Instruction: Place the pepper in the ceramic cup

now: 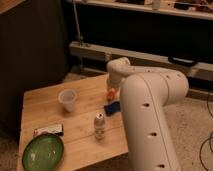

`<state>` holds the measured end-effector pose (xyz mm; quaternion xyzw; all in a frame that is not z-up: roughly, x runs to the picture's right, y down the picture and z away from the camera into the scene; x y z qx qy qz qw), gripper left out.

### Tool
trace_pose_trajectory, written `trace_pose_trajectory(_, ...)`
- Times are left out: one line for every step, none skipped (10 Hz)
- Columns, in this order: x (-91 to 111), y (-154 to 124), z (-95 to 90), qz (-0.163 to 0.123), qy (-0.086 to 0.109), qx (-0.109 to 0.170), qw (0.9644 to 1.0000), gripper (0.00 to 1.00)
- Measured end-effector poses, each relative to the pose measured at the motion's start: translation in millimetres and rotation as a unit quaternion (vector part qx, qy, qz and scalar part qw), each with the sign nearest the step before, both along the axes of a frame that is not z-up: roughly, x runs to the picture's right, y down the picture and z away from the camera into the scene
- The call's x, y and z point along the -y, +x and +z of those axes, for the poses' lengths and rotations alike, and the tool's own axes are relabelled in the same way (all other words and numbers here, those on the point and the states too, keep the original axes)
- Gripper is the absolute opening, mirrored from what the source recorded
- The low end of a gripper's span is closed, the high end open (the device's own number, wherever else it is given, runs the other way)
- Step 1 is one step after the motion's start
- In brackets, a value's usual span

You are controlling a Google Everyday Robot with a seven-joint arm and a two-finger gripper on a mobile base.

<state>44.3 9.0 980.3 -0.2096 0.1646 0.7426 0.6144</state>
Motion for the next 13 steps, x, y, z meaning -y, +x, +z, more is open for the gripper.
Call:
trace_pose_trajectory(-0.7, 0.3, 1.3, -0.003, -0.002, -0.002, 1.0000, 0.26)
trace_pose_trajectory(-0.9, 0.3, 1.8, -0.005, -0.003, -0.002, 1.0000, 0.26)
trace_pose_trajectory(-1.1, 0.1, 1.6, -0.006, -0.003, -0.002, 1.0000, 0.26)
trace_pose_trajectory(0.7, -1.0, 0.1, -0.008, -0.001, 0.000, 1.0000, 0.26)
trace_pose_trajectory(3.3, -2.3, -1.8, -0.009, 0.002, 0.003, 1.0000, 0.26)
trace_pose_trajectory(5.5, -2.0, -3.2, -0.010, 0.004, 0.004, 0.9999, 0.26)
trace_pose_trajectory(6.9, -1.8, -4.0, -0.012, 0.006, 0.006, 0.9999, 0.26)
trace_pose_trajectory(8.8, -5.8, -5.5, -0.014, 0.010, 0.012, 0.9998, 0.26)
trace_pose_trajectory(10.0, -6.7, -7.1, -0.015, 0.011, 0.015, 0.9997, 0.26)
trace_pose_trajectory(11.3, -6.8, -8.6, -0.017, 0.013, 0.016, 0.9997, 0.26)
trace_pose_trajectory(12.1, -8.5, -9.2, -0.020, 0.013, 0.019, 0.9995, 0.26)
trace_pose_trajectory(12.5, -10.0, -9.3, -0.021, 0.014, 0.020, 0.9995, 0.26)
trace_pose_trajectory(11.4, -9.3, -9.2, -0.022, 0.013, 0.020, 0.9995, 0.26)
